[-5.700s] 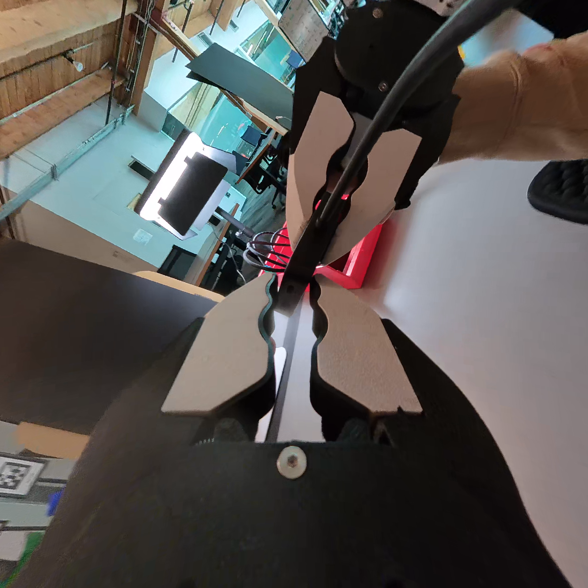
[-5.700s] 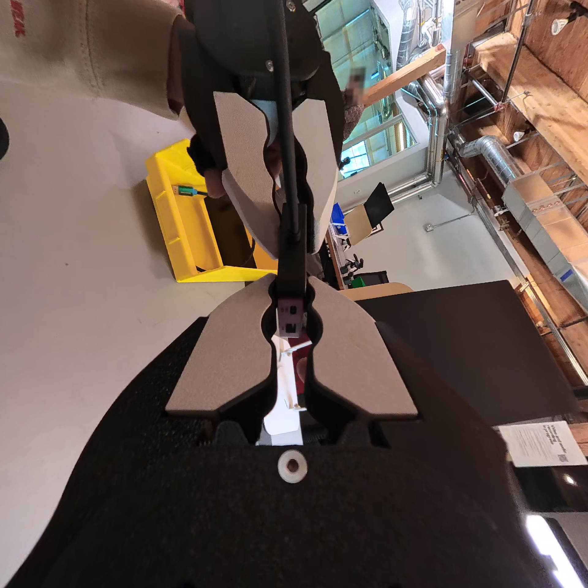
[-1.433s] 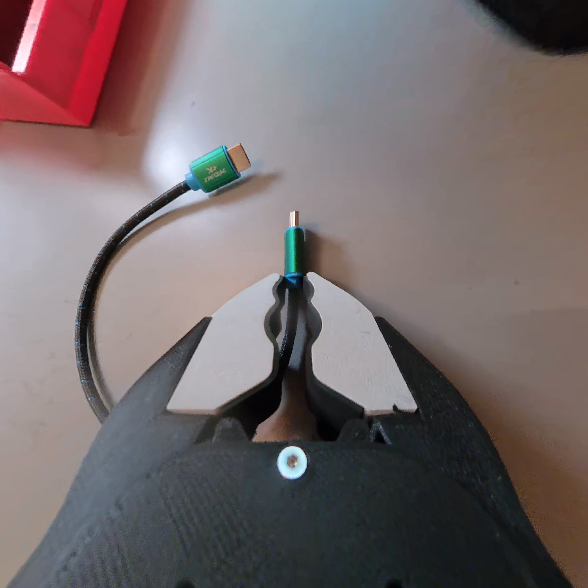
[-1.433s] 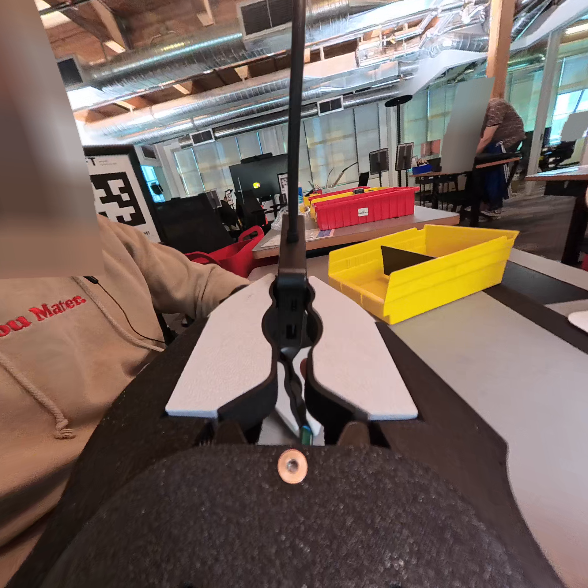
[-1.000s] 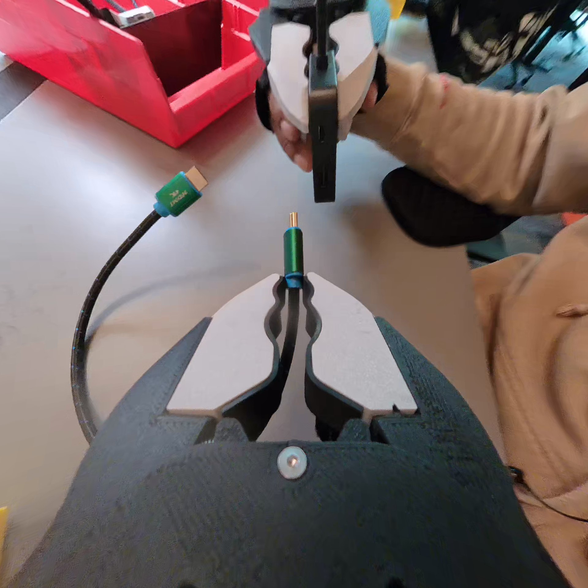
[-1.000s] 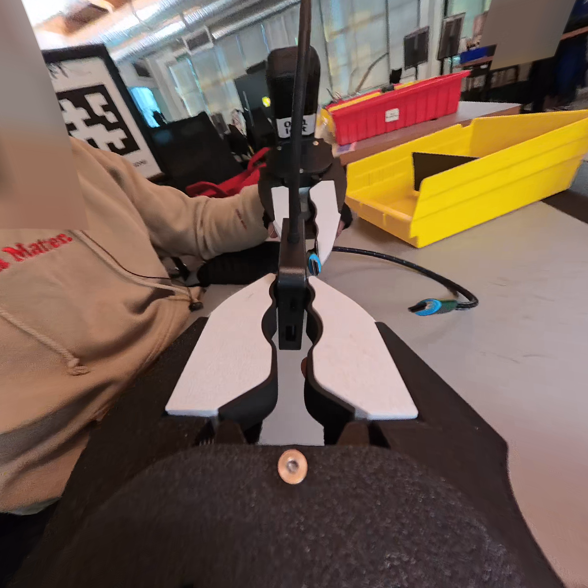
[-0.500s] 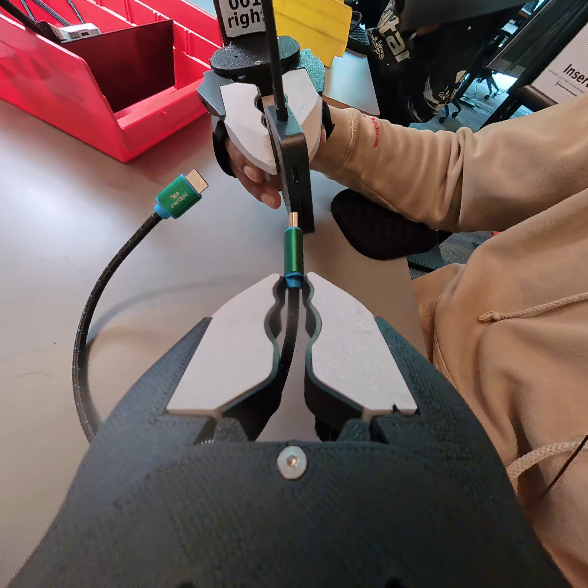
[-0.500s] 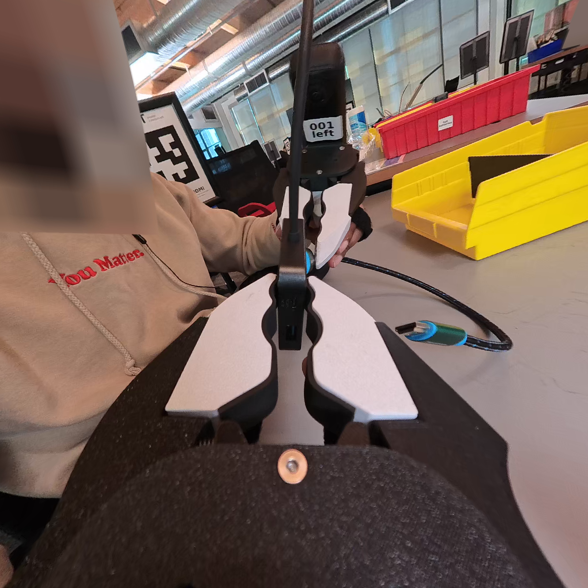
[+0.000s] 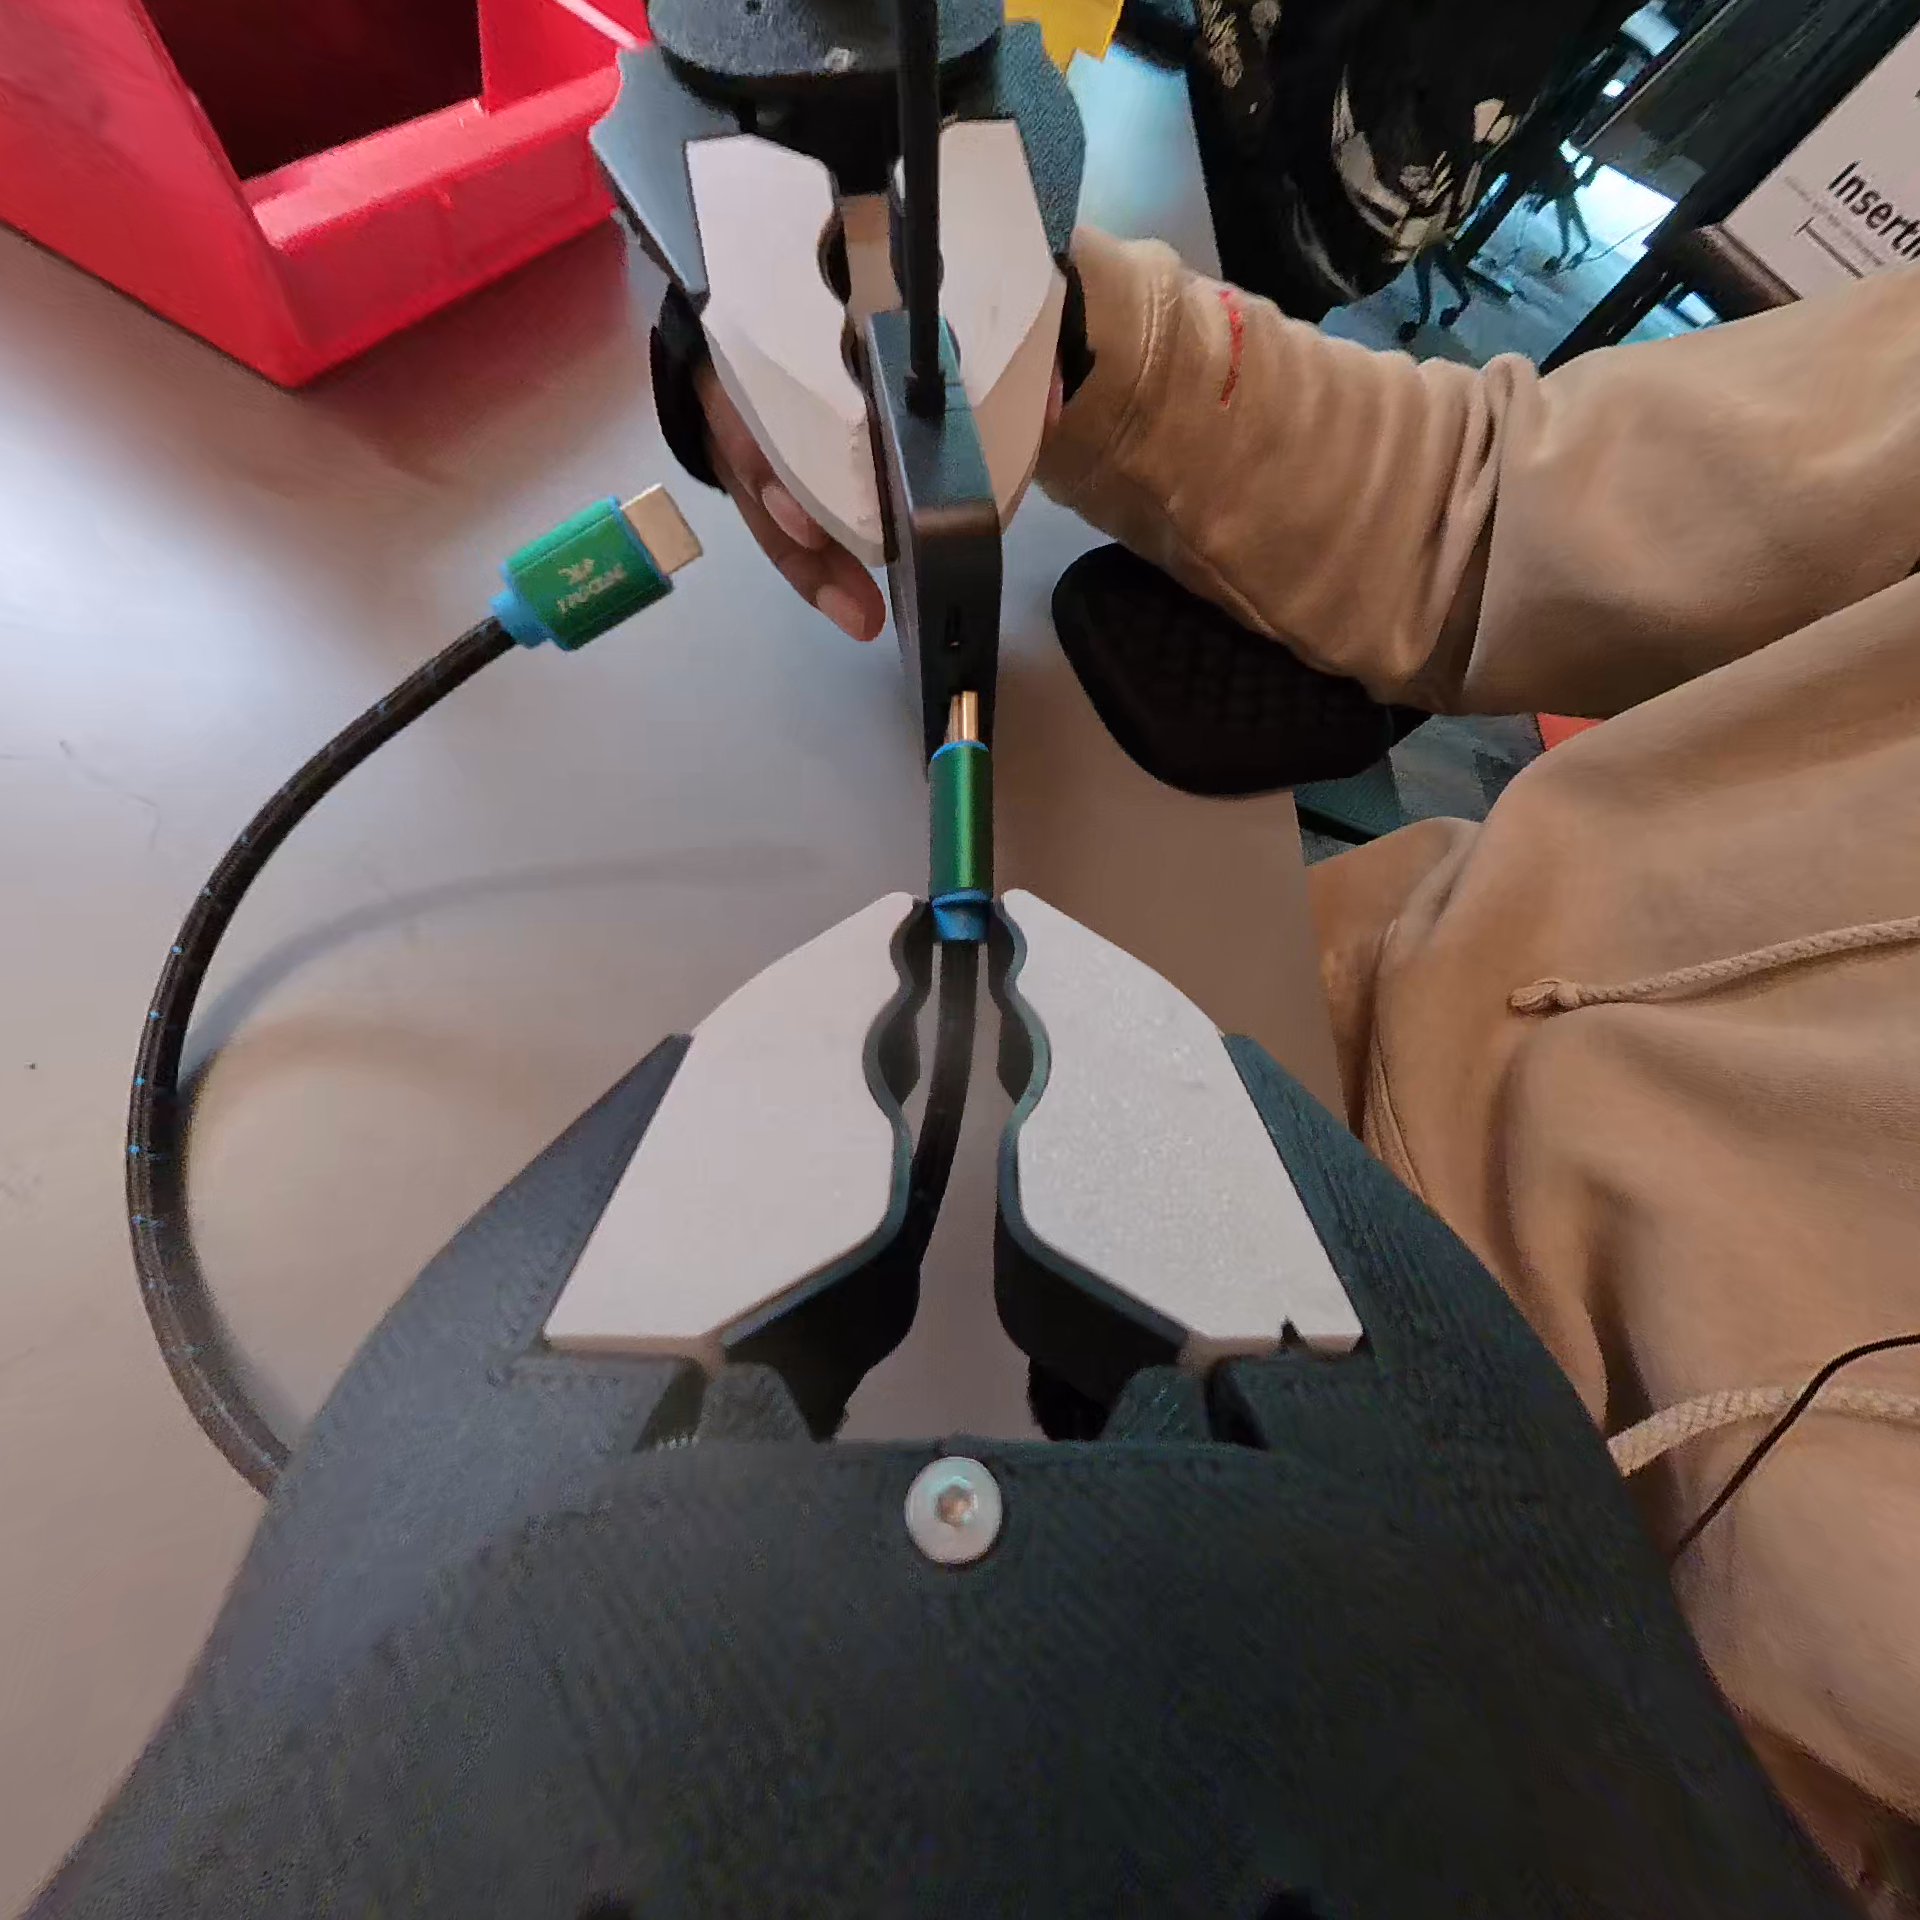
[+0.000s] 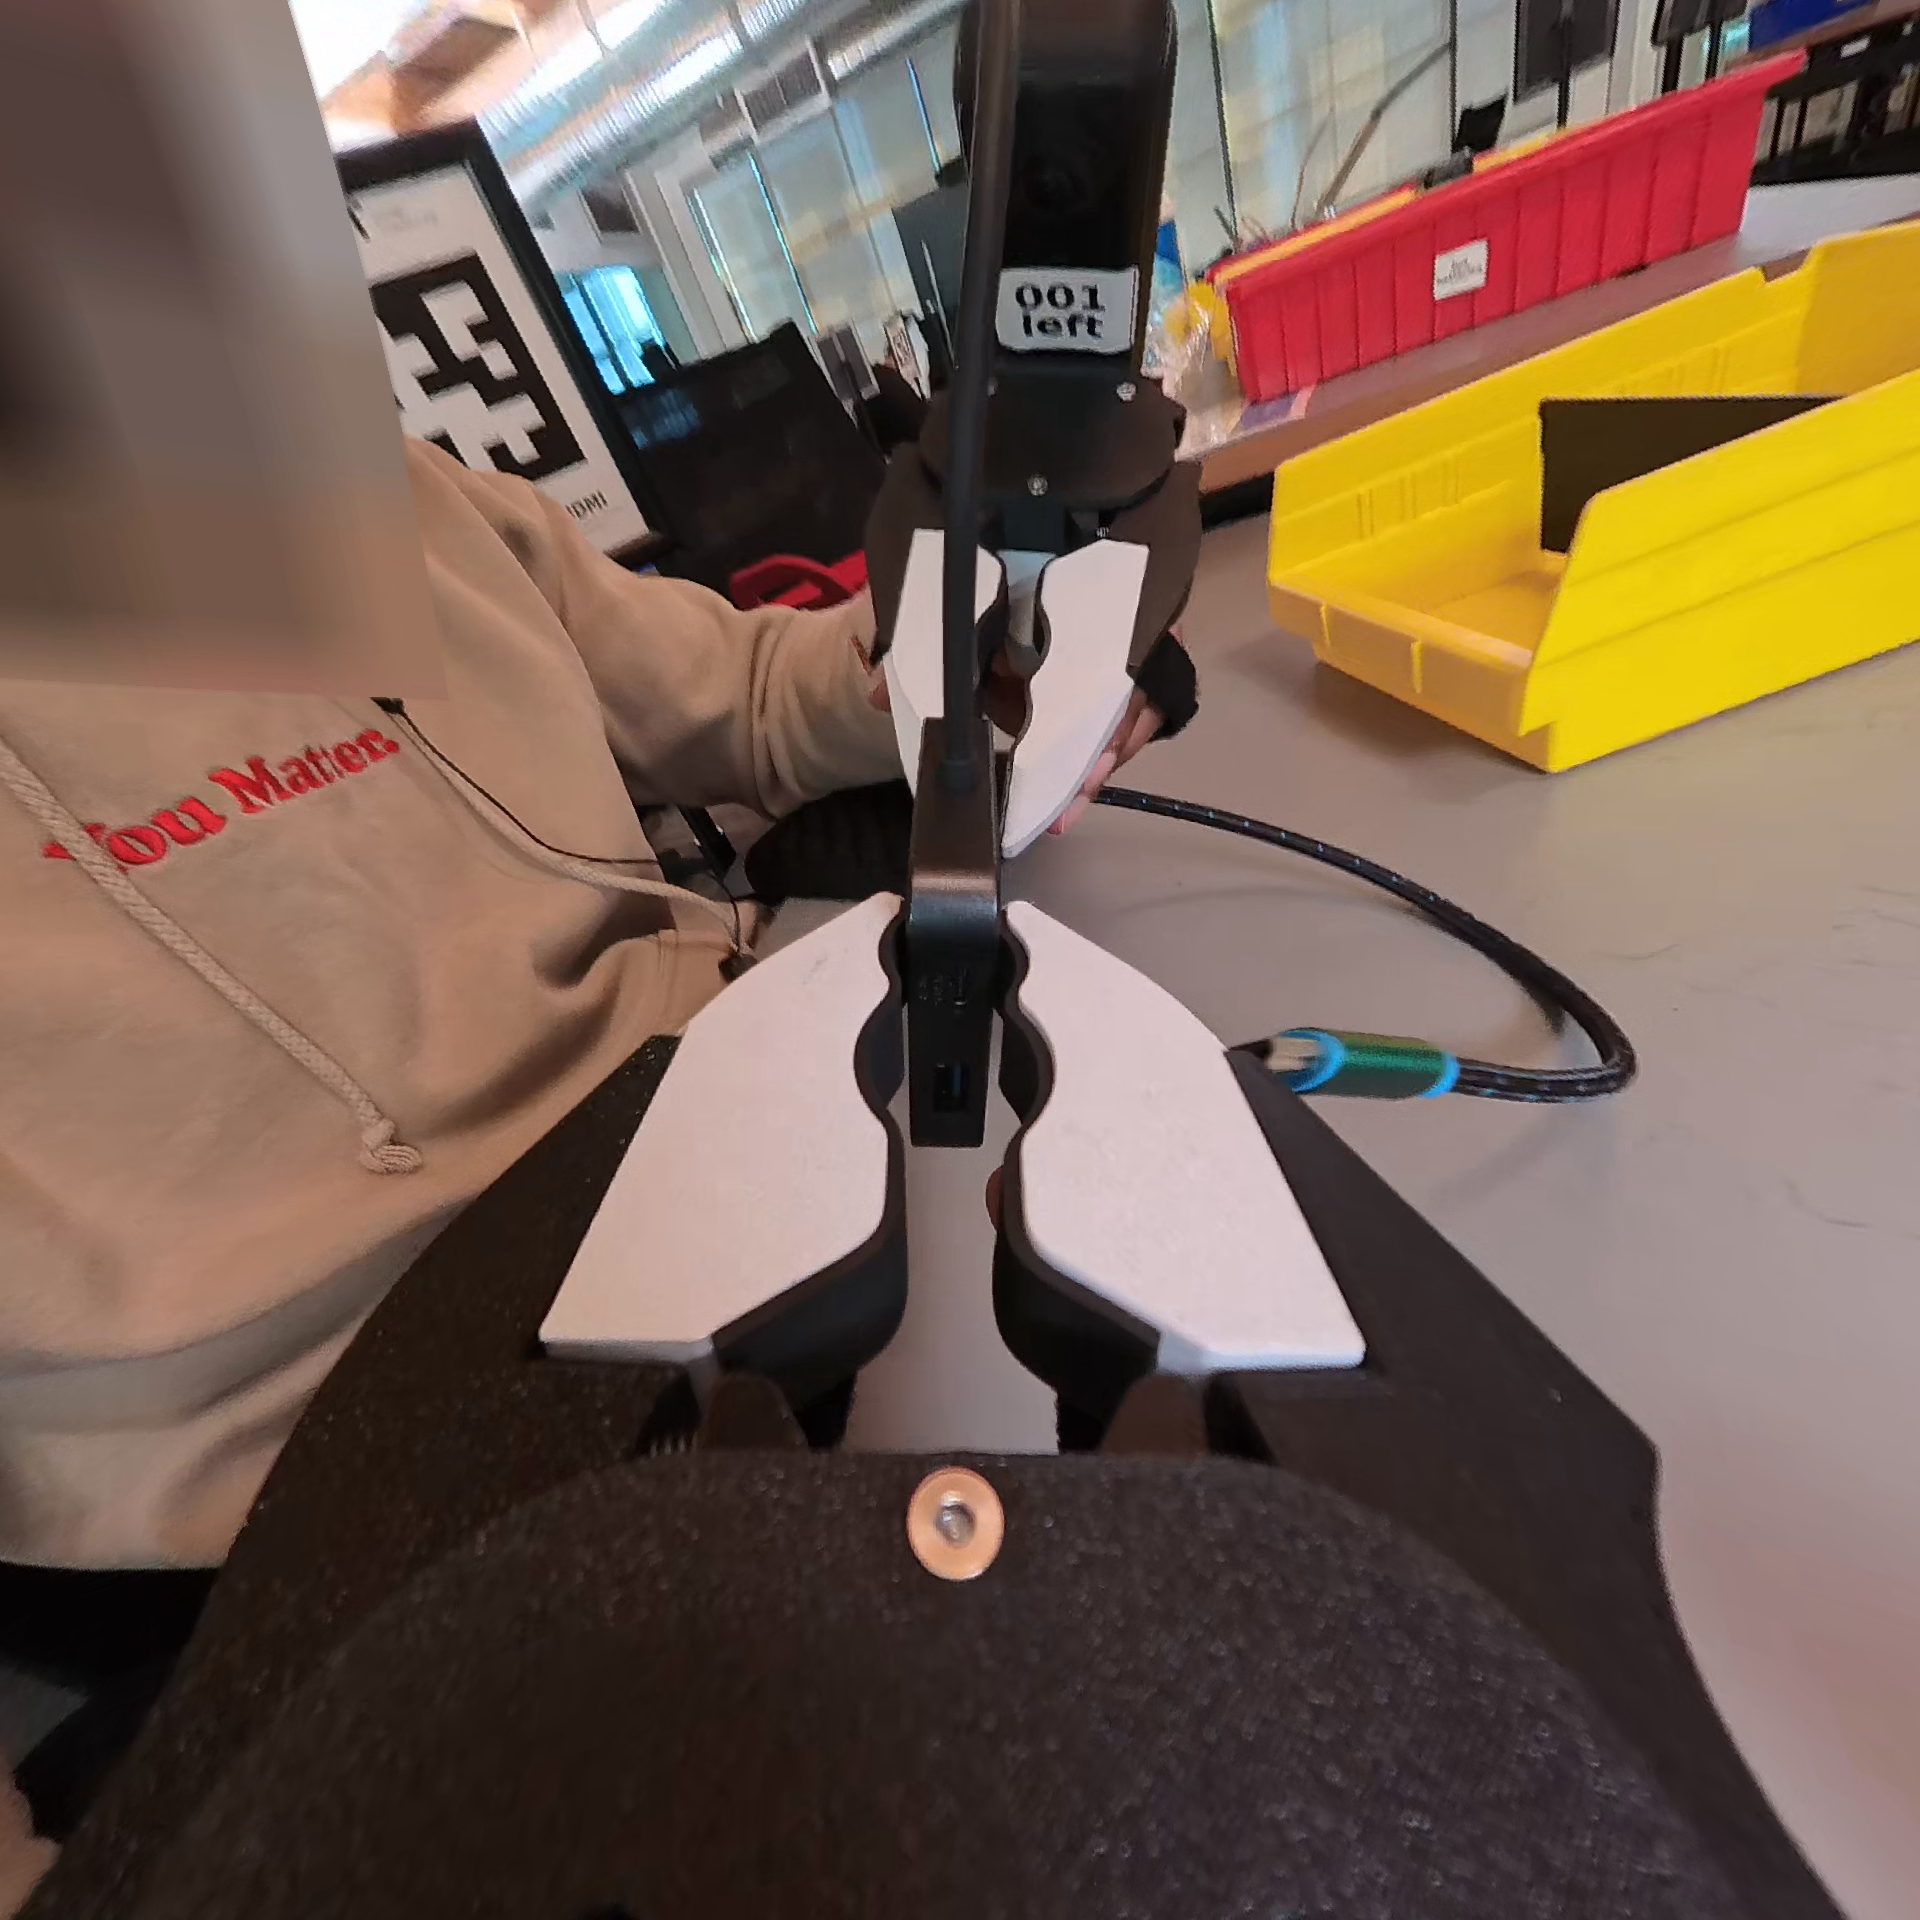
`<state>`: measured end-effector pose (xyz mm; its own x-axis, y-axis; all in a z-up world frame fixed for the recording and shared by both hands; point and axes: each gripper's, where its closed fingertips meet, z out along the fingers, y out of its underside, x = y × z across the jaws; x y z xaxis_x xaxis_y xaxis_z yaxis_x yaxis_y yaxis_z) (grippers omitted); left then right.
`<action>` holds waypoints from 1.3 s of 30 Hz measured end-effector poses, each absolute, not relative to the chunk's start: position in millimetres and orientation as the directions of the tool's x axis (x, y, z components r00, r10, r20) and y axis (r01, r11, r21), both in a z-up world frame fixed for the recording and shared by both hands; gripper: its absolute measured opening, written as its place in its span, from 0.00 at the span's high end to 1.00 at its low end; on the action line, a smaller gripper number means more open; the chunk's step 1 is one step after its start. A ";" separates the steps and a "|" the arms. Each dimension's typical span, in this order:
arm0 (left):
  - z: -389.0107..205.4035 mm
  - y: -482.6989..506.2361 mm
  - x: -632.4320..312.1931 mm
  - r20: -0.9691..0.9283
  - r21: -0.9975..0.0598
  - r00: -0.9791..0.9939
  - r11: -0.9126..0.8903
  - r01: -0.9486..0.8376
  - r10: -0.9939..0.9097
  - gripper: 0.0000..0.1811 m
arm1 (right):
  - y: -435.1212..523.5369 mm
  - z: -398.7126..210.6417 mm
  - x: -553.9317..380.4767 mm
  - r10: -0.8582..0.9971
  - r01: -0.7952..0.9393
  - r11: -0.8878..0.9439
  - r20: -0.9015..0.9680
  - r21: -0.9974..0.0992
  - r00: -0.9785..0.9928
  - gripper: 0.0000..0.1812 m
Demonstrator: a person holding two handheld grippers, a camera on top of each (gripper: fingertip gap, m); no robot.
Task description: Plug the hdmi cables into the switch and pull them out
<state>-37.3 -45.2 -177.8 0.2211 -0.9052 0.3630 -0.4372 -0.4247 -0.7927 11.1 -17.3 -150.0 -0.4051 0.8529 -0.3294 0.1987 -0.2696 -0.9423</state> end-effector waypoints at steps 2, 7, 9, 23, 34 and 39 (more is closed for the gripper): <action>-183.7 -47.1 -38.4 0.379 -0.769 0.226 -0.441 -0.463 -0.897 0.94 | -18.1 -153.7 9.8 0.862 0.218 -0.248 -0.318 -0.944 -0.394 0.93; -191.8 -49.2 -40.4 0.398 -0.737 0.232 -0.460 -0.495 -0.887 0.94 | -20.2 -156.2 6.4 0.882 0.238 -0.205 -0.284 -0.949 -0.376 0.92; -189.9 -48.7 -41.2 0.413 -0.739 0.227 -0.470 -0.483 -0.882 0.94 | -20.2 -154.1 5.8 0.890 0.232 -0.191 -0.268 -0.954 -0.369 0.92; -189.1 -50.2 -47.2 0.486 -0.710 0.213 -0.525 -0.469 -0.848 0.94 | -21.4 -146.6 -3.0 0.914 0.174 -0.147 -0.201 -0.974 -0.351 0.92; -188.5 -42.0 -49.7 0.488 -0.710 0.257 -0.551 -0.438 -0.834 0.94 | -20.6 -140.8 -7.7 0.902 0.111 -0.201 -0.228 -0.973 -0.367 0.92; -179.6 -43.7 -53.5 0.475 -0.738 0.225 -0.525 -0.424 -0.851 0.94 | -25.8 -138.9 -16.0 0.923 0.106 -0.135 -0.164 -0.985 -0.348 0.92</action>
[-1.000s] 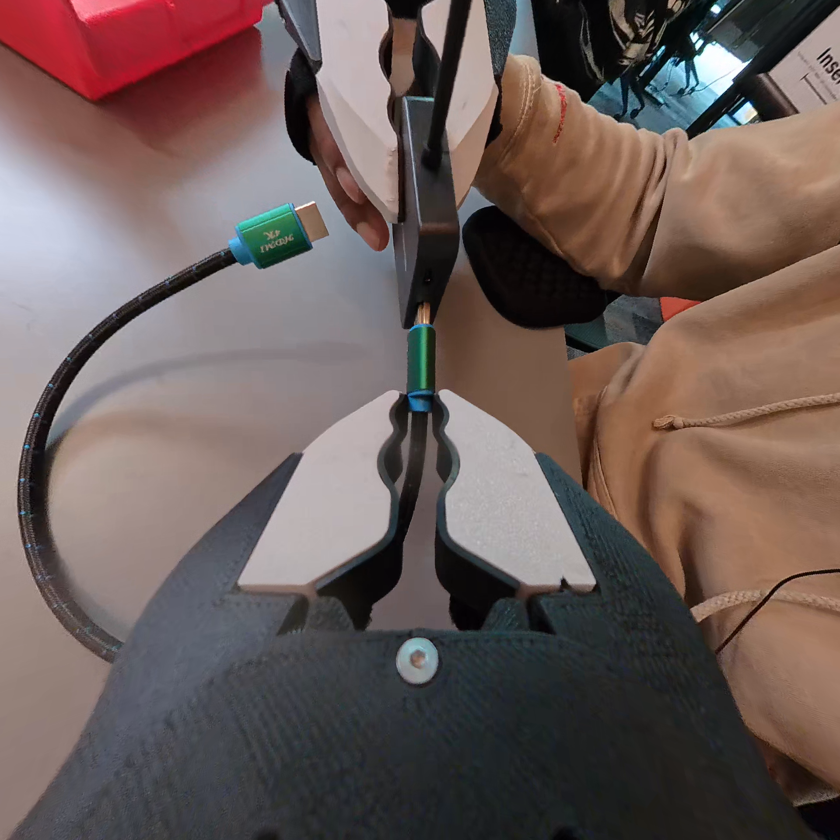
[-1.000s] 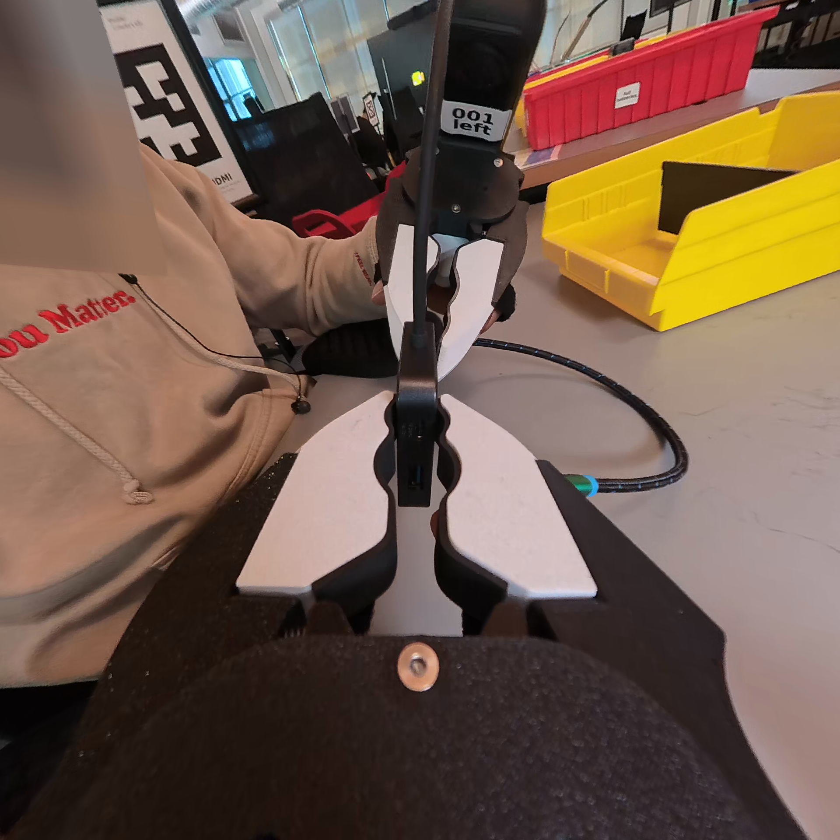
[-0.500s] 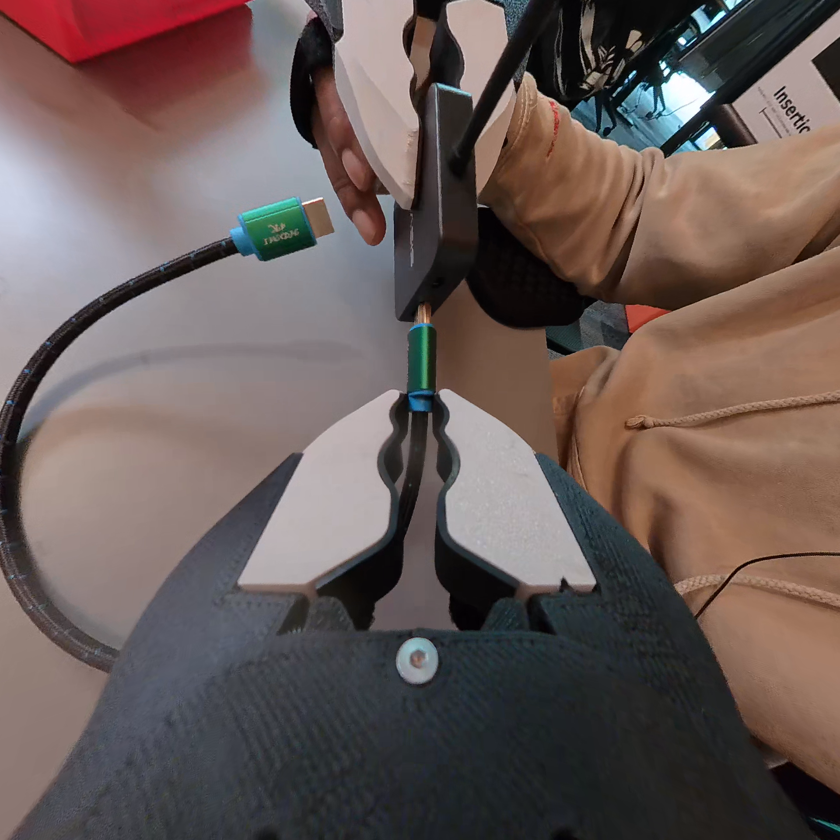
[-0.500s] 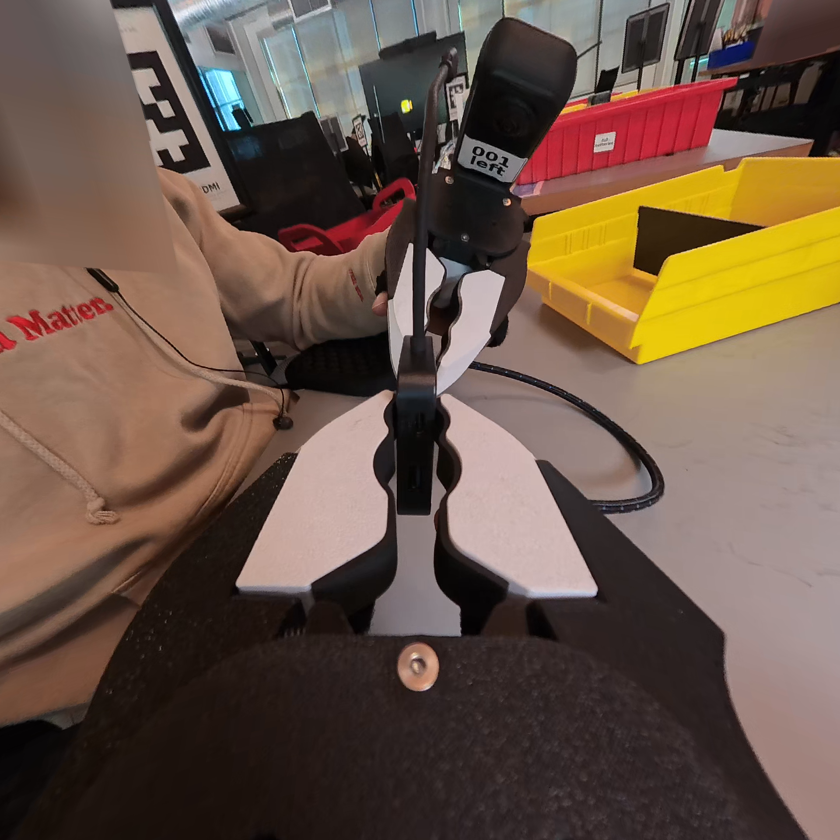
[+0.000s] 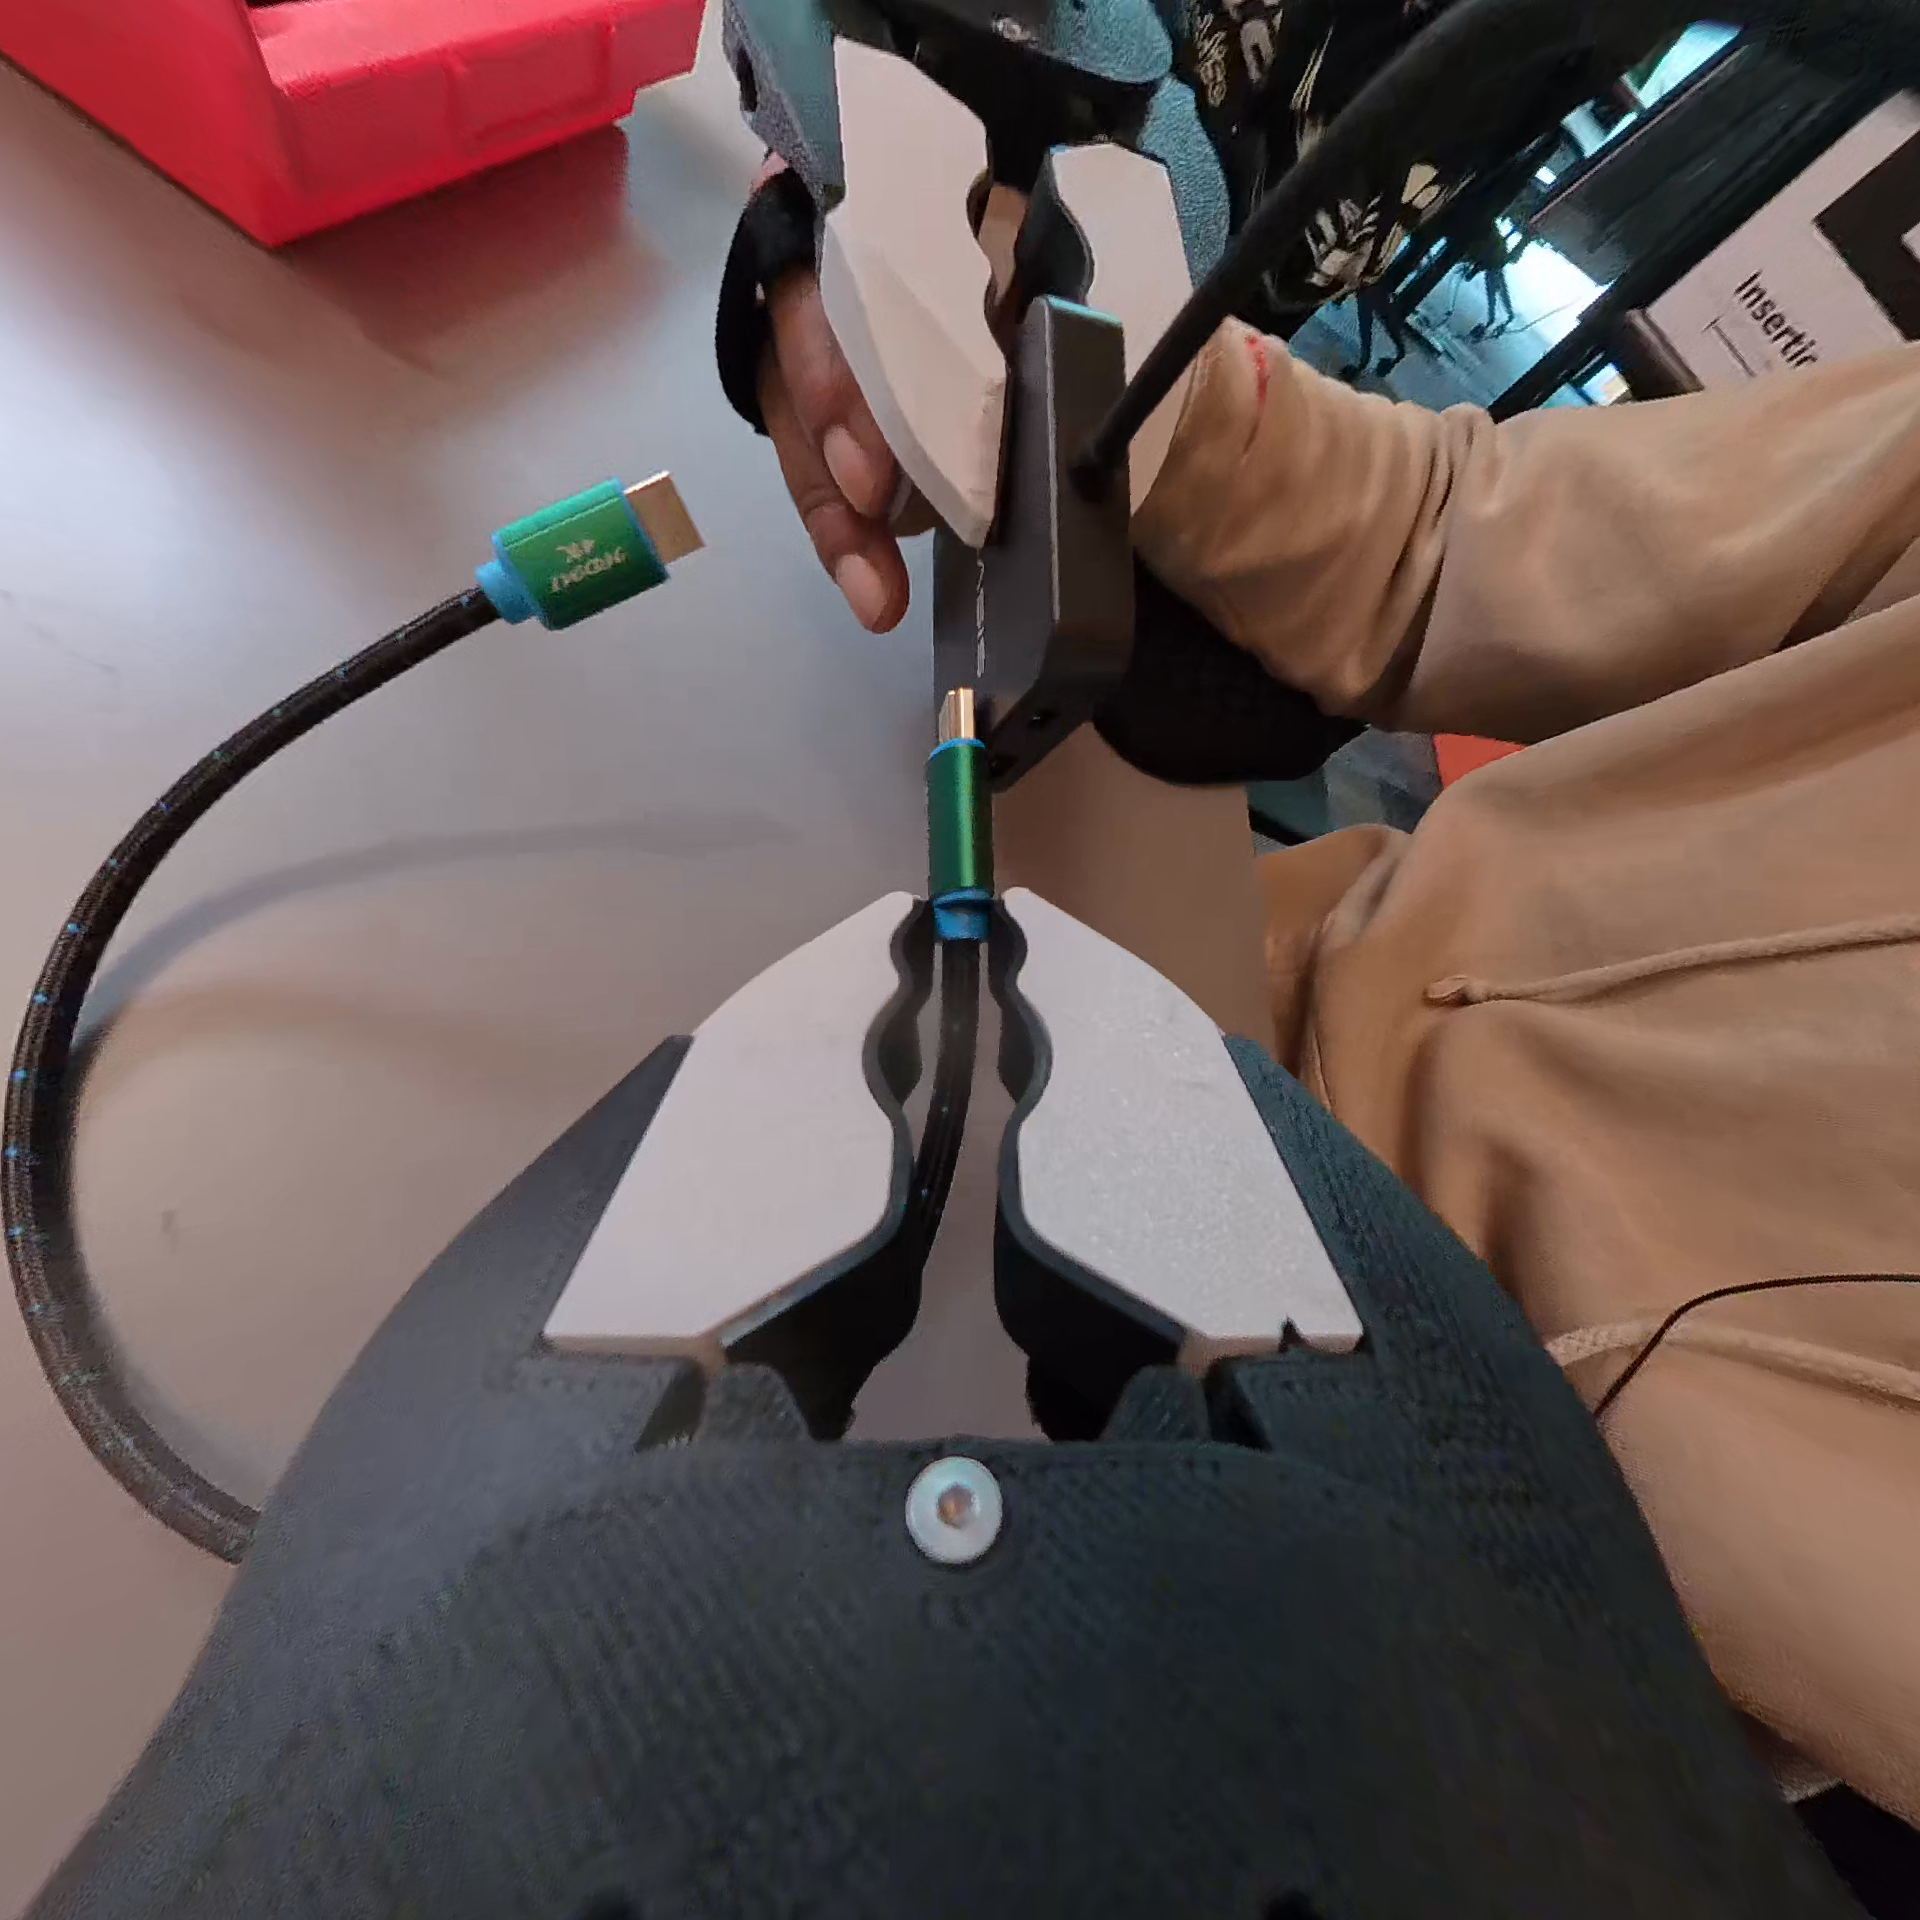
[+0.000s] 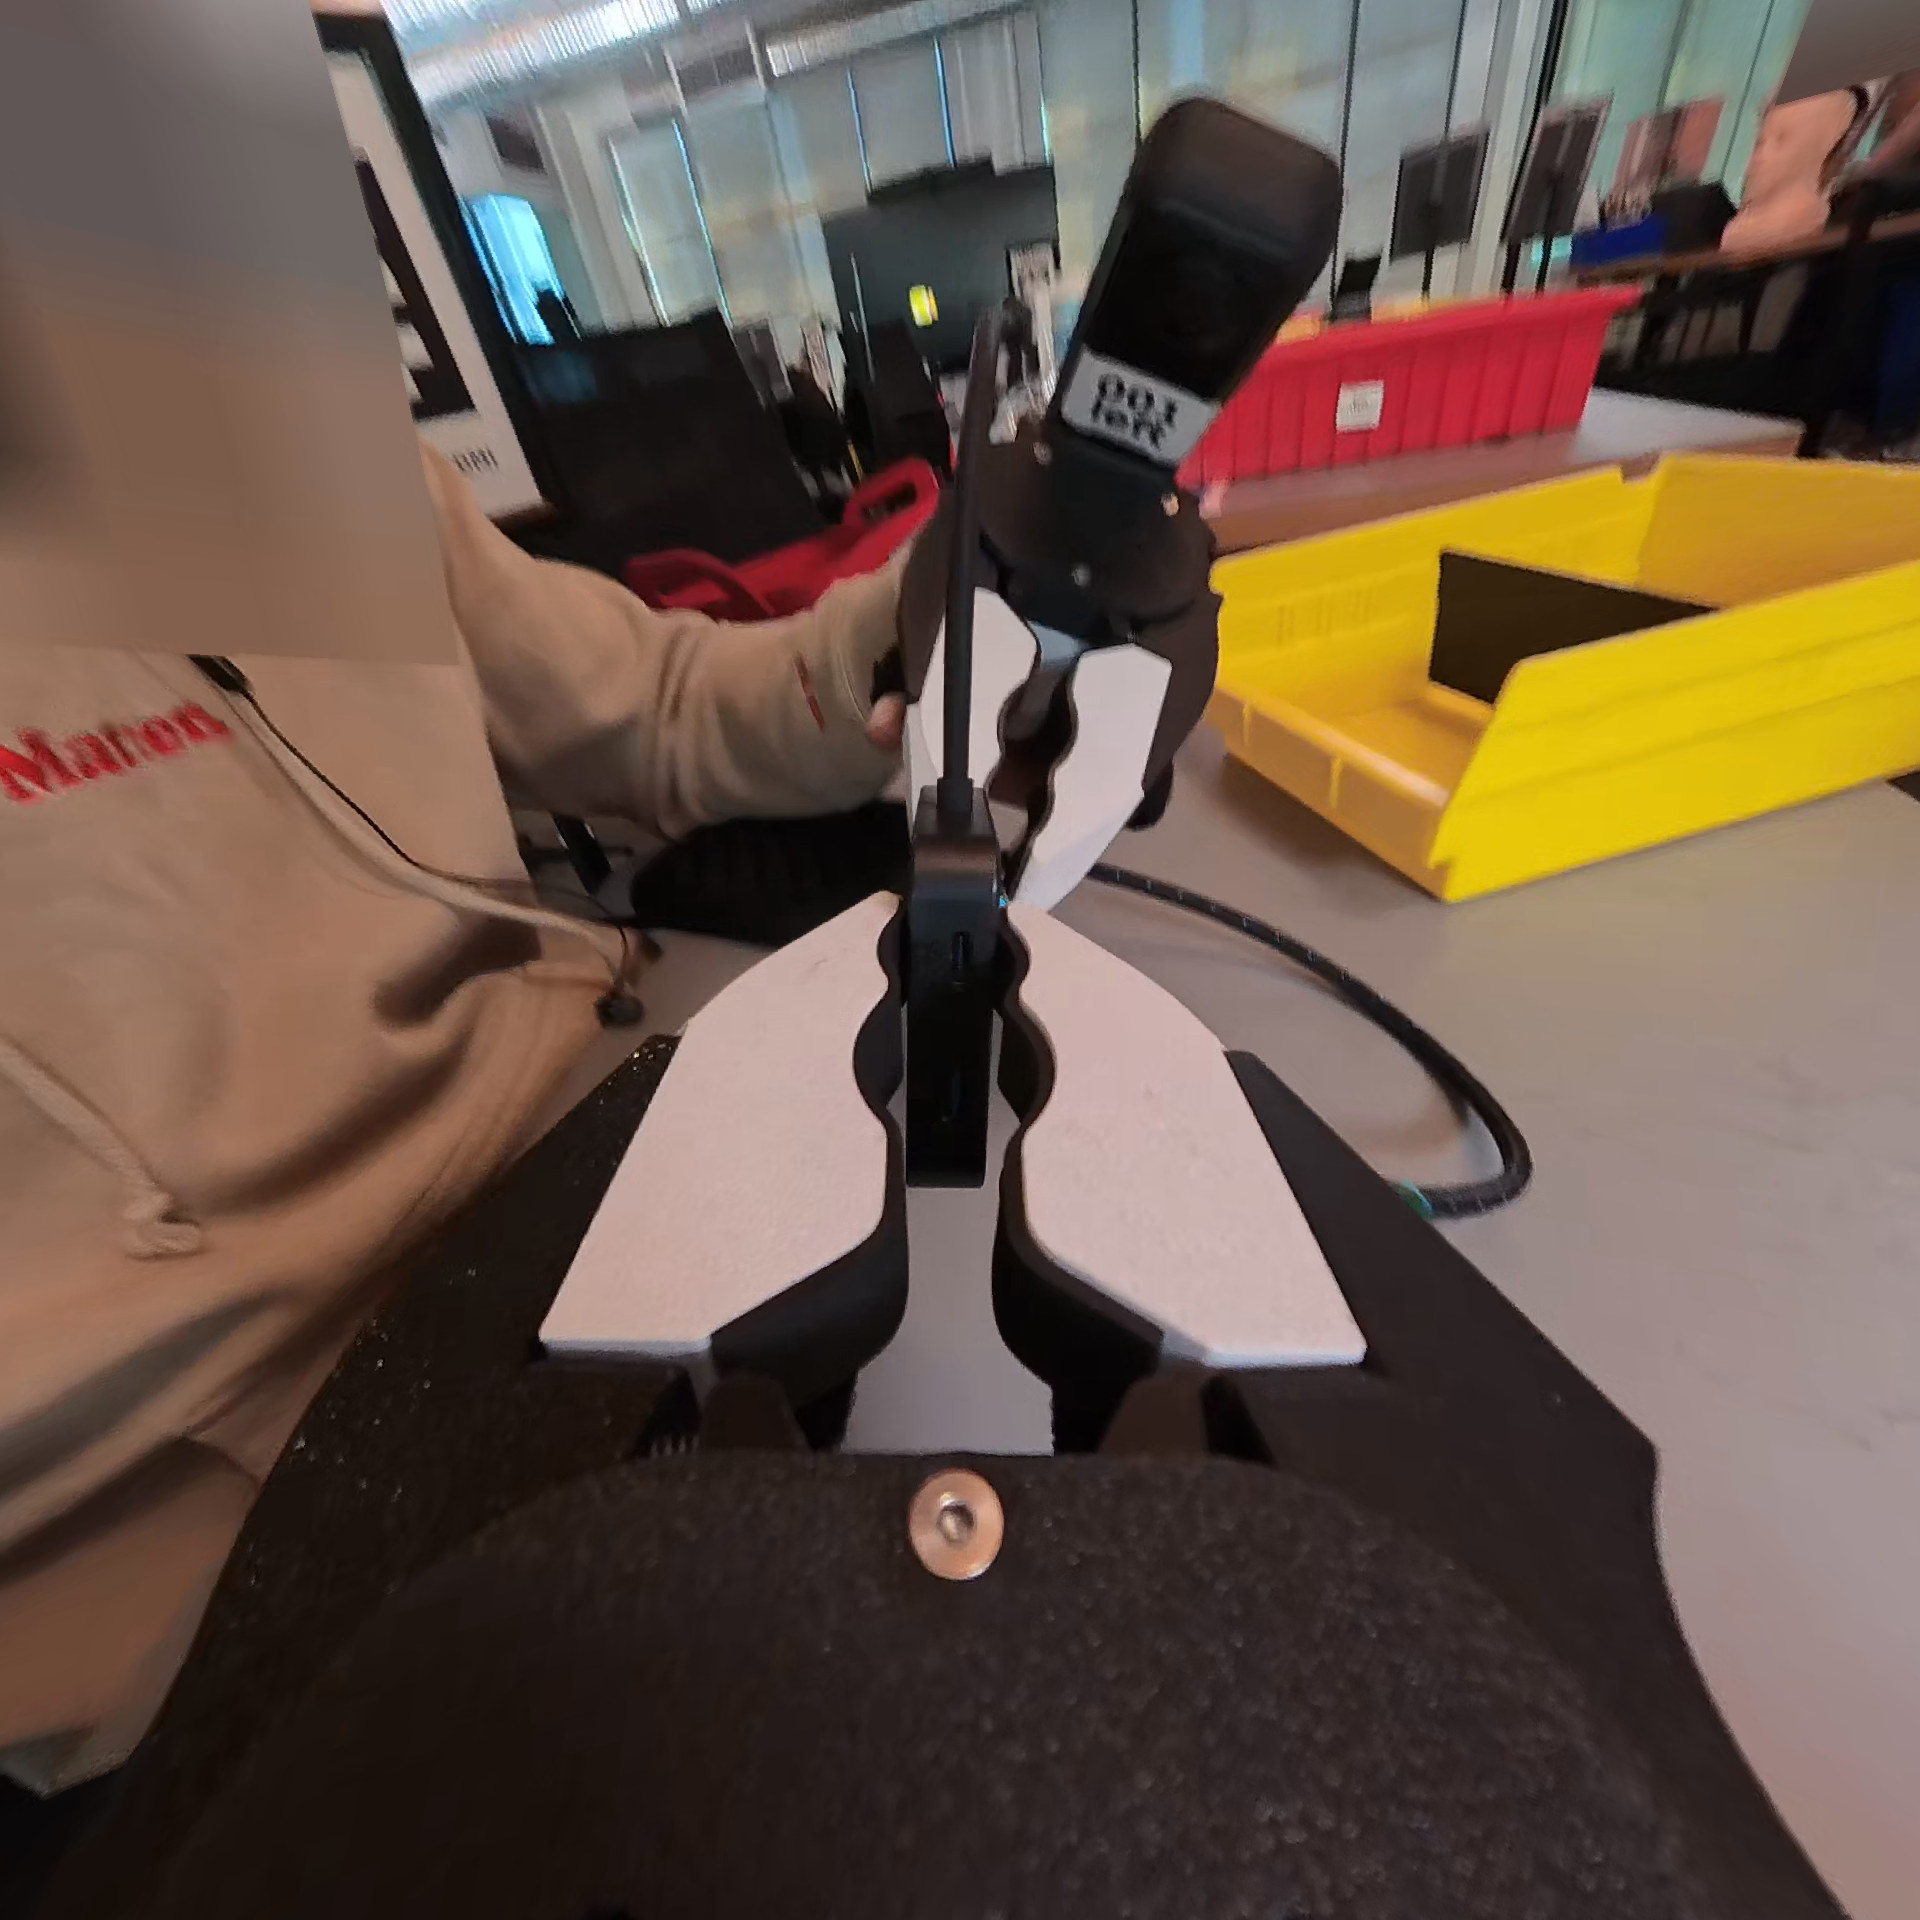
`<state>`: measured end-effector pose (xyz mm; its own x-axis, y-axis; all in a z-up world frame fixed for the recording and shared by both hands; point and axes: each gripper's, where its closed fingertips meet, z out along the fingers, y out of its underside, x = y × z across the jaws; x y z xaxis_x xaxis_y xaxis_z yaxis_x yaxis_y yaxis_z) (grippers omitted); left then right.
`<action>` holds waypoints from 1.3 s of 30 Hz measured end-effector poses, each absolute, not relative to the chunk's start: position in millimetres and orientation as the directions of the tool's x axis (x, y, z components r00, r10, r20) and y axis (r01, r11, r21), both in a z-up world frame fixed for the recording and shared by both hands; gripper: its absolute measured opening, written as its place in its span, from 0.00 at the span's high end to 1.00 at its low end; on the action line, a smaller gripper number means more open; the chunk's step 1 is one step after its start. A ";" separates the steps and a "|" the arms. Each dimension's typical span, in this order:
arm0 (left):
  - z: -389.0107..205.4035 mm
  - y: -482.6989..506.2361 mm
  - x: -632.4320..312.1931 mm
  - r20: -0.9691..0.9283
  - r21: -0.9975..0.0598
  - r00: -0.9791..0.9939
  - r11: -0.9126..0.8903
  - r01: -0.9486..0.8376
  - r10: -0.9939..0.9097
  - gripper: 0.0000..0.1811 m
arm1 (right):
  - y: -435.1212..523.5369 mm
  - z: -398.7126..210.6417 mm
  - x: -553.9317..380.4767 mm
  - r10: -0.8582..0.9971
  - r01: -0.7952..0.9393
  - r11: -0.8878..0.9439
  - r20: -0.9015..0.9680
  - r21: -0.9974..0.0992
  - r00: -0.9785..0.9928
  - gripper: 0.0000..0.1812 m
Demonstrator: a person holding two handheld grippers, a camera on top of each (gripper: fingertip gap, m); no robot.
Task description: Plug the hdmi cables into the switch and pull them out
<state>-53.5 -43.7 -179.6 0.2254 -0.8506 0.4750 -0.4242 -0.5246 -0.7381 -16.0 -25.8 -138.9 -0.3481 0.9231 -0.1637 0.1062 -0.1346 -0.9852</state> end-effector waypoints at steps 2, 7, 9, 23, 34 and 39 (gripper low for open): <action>-178.4 -44.2 -55.0 0.463 -0.742 0.229 -0.516 -0.429 -0.856 0.94 | -23.4 -132.4 -13.2 0.914 0.068 -0.174 -0.187 -0.982 -0.360 0.92; -176.1 -46.1 -53.4 0.470 -0.750 0.210 -0.514 -0.417 -0.857 0.94 | -11.8 -131.9 -6.0 0.913 0.043 -0.225 -0.226 -0.974 -0.339 0.92; -176.1 -48.0 -51.4 0.473 -0.750 0.201 -0.512 -0.420 -0.858 0.94 | -14.1 -134.0 -8.6 0.910 0.053 -0.225 -0.230 -0.973 -0.346 0.92; -177.3 -45.7 -49.5 0.495 -0.747 0.203 -0.533 -0.397 -0.845 0.94 | -17.2 -125.3 -10.0 0.887 -0.009 -0.276 -0.252 -0.961 -0.387 0.93; -166.5 -51.7 -47.0 0.505 -0.763 0.162 -0.526 -0.375 -0.848 0.94 | -13.9 -107.4 -0.3 0.815 -0.116 -0.421 -0.320 -0.900 -0.482 0.93; -165.3 -47.7 -46.9 0.455 -0.791 0.180 -0.489 -0.368 -0.872 0.94 | -13.1 -108.9 -1.1 0.814 -0.111 -0.426 -0.327 -0.898 -0.479 0.93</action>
<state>-46.9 -47.7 -165.3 0.1799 -0.8722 0.4549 -0.3680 -0.4886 -0.7912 -1.1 -13.1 -108.9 -0.4795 0.8144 -0.3269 -0.1109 -0.4258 -0.8980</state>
